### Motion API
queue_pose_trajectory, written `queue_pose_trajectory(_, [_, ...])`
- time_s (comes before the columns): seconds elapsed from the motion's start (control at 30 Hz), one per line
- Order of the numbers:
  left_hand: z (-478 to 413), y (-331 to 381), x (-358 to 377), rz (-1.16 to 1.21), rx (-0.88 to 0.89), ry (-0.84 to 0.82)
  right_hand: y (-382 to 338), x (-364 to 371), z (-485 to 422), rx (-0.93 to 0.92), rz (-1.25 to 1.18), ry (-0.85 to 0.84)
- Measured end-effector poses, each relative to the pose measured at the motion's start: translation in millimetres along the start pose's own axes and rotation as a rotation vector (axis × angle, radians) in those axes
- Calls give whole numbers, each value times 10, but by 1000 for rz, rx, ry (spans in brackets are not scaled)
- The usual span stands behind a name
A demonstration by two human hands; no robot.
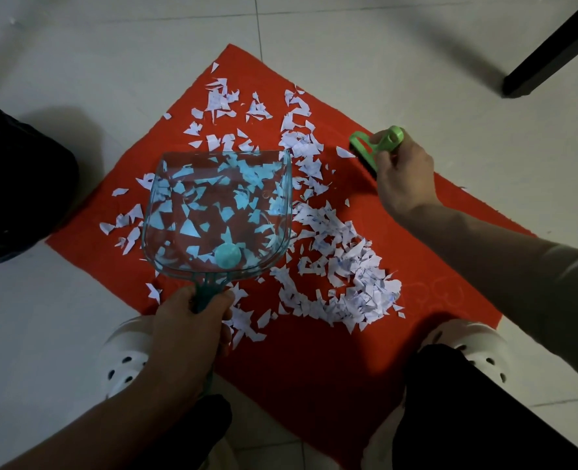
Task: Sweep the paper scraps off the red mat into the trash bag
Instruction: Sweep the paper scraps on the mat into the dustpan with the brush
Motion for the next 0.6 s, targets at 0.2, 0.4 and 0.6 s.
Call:
queue_pose_trajectory(0.2, [-15, -7, -4, -2, 2, 12, -27, 163, -7, -6, 39, -159])
queue_pose_trajectory(0.4, [-7, -6, -7, 19, -4, 12, -180, 106, 122, -101, -48, -128])
queue_pose_trajectory(0.6, [-2, -9, -12, 4, 8, 17, -57, 79, 127, -17, 45, -161])
Point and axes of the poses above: each hand's wrist, its own z-axis away from the middle knuckle, its own x-axis out of the palm, y = z × x, the point moved 4 cm from there along -z, towards the middle knuckle, and after that the axes turned 15 degrees about -x, right-handed, at the moved point
